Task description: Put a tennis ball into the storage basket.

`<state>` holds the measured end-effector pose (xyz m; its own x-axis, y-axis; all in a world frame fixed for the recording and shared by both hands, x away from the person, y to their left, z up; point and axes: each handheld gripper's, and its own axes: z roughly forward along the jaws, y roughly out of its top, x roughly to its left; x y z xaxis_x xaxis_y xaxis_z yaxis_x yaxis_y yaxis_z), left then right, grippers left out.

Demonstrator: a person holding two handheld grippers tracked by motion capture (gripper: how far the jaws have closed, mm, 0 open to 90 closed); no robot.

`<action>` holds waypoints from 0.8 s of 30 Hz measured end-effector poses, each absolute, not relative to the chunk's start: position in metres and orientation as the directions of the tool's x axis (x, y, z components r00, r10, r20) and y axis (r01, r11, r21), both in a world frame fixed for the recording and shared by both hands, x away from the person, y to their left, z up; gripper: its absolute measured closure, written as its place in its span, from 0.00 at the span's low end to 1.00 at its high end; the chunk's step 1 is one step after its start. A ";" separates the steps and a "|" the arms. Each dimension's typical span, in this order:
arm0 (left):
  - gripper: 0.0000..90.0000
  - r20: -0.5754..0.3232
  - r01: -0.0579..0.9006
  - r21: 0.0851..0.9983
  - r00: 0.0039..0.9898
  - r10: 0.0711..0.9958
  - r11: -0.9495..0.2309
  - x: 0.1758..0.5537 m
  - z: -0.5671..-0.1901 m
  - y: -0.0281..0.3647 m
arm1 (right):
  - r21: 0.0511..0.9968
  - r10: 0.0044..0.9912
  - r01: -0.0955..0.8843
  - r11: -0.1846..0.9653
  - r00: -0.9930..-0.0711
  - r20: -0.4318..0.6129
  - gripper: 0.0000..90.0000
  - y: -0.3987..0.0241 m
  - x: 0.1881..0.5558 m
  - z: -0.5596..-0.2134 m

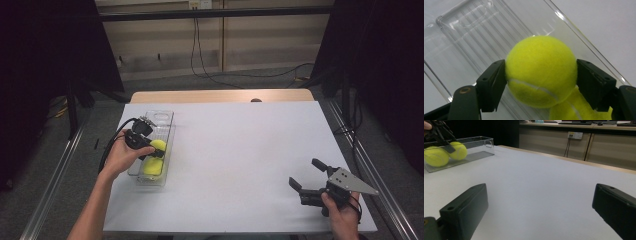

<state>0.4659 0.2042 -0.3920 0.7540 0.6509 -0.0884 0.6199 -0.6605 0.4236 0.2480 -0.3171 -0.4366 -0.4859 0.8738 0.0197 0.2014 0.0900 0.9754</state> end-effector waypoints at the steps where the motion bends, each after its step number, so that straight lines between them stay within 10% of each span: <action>1: 0.30 -0.085 0.621 0.422 0.752 0.653 -0.660 0.466 -0.393 0.204 | 0.976 0.874 0.200 0.090 -0.485 0.019 0.00 -0.317 0.248 -0.437; 24: 0.29 -0.092 0.629 0.420 0.747 0.659 -0.654 0.467 -0.395 0.204 | 0.975 0.874 0.202 0.091 -0.486 0.019 0.00 -0.317 0.248 -0.437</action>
